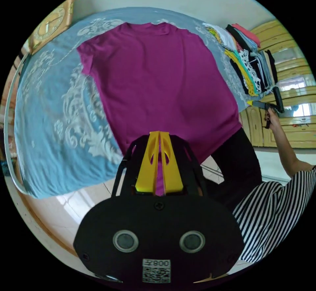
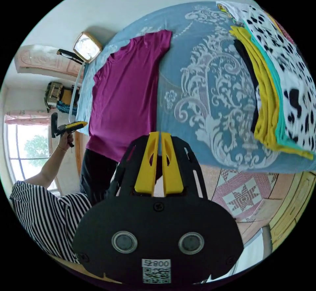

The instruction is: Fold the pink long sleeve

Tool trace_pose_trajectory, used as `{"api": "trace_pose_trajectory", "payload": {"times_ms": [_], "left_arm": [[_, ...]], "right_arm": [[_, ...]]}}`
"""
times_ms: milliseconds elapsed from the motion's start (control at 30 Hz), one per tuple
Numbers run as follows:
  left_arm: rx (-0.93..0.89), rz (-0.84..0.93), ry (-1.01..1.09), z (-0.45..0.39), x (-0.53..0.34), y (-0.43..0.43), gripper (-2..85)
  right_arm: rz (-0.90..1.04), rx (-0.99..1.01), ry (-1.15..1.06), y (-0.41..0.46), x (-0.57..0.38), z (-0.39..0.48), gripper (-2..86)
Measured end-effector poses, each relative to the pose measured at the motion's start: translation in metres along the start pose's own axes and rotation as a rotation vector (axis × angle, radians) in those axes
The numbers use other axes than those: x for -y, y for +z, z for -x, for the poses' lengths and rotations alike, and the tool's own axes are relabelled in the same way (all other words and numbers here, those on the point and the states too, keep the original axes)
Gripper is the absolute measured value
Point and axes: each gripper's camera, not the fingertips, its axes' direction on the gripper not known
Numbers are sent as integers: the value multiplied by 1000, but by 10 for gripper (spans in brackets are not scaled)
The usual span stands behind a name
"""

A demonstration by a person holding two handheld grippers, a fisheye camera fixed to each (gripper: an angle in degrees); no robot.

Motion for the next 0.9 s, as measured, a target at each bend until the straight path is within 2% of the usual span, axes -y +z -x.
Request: {"api": "trace_pose_trajectory", "payload": {"times_ms": [167,333,400,667,900], "left_arm": [[20,42,196,-58,144,58,10],[149,93,428,-129,313,138,12],[147,98,474,-148,366,167,13],[71,20,592,-212,588,262,39],[196,61,760,-276,796,353,67]], "right_arm": [[-102,-23,-21,7,78,16,42],[-190,-41,-15,18,145,28,60],[-227,-37,-6,24,170,30,67],[-264,-149,-12,50,217,48,80],[-321,-231,-16,66,225,73,80]]}}
